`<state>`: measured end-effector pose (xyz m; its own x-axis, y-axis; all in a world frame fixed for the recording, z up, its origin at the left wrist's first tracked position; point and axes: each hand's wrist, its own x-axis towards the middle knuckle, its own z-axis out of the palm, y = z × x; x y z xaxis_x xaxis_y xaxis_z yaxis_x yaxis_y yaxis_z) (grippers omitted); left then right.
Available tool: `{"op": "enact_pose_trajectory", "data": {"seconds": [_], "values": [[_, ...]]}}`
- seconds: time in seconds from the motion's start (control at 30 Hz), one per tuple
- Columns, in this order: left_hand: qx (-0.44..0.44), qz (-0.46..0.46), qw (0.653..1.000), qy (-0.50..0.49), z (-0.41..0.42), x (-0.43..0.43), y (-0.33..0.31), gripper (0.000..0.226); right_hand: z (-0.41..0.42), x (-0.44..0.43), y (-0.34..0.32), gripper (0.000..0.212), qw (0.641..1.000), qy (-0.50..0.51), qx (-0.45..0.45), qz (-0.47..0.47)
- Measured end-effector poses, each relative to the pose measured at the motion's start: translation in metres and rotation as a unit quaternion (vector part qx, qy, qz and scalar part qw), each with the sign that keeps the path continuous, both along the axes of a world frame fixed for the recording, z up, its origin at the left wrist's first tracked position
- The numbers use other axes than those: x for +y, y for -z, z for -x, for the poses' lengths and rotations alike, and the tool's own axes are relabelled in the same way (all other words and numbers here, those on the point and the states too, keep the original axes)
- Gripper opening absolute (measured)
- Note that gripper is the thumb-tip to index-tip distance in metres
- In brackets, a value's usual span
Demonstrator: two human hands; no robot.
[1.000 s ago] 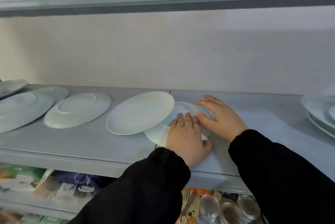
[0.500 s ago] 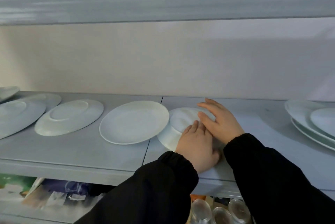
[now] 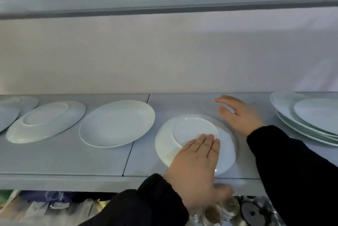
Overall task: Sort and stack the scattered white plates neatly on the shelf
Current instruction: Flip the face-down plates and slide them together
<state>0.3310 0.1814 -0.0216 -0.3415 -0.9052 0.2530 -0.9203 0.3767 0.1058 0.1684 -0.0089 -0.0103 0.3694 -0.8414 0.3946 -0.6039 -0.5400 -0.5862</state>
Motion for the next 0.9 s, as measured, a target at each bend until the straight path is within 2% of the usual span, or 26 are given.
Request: {"op": "enact_pose_trajectory", "data": {"seconds": [0.1,0.2,0.27,0.37,0.43,0.5,0.6,0.77,0.9], "values": [[-0.042,0.032,0.998,0.018,-0.008,0.007,0.01,0.088,-0.004,0.0,0.001,0.035,0.999,-0.021,0.029,0.005],[0.007,0.035,0.998,0.051,-0.015,0.006,0.006,0.086,-0.001,0.003,0.001,0.038,0.999,-0.026,0.031,0.002],[0.038,-0.01,0.999,0.029,-0.023,0.007,-0.005,0.096,0.001,0.005,0.0,0.042,1.0,-0.02,0.017,-0.008],[-0.015,-0.063,0.996,-0.06,-0.043,0.003,-0.011,0.111,0.004,0.007,-0.001,0.037,1.0,-0.009,-0.005,-0.025],[-0.022,-0.118,0.989,-0.091,-0.054,0.0,-0.01,0.111,0.006,0.008,-0.001,0.032,0.999,-0.006,-0.012,-0.03],[-0.006,-0.138,0.988,-0.066,-0.053,0.001,-0.009,0.106,0.005,0.008,0.0,0.03,0.999,-0.007,-0.02,-0.028],[-0.012,-0.104,0.994,-0.016,-0.034,0.011,-0.006,0.099,0.005,0.009,0.0,0.03,0.999,-0.013,-0.027,-0.04],[-0.012,0.005,1.0,-0.006,-0.03,0.024,0.009,0.074,0.007,0.016,-0.004,0.03,0.996,-0.027,-0.05,-0.068],[-0.086,0.047,0.995,0.004,-0.036,0.033,0.015,0.071,0.009,0.019,-0.007,0.025,0.994,-0.022,-0.076,-0.078]]}}
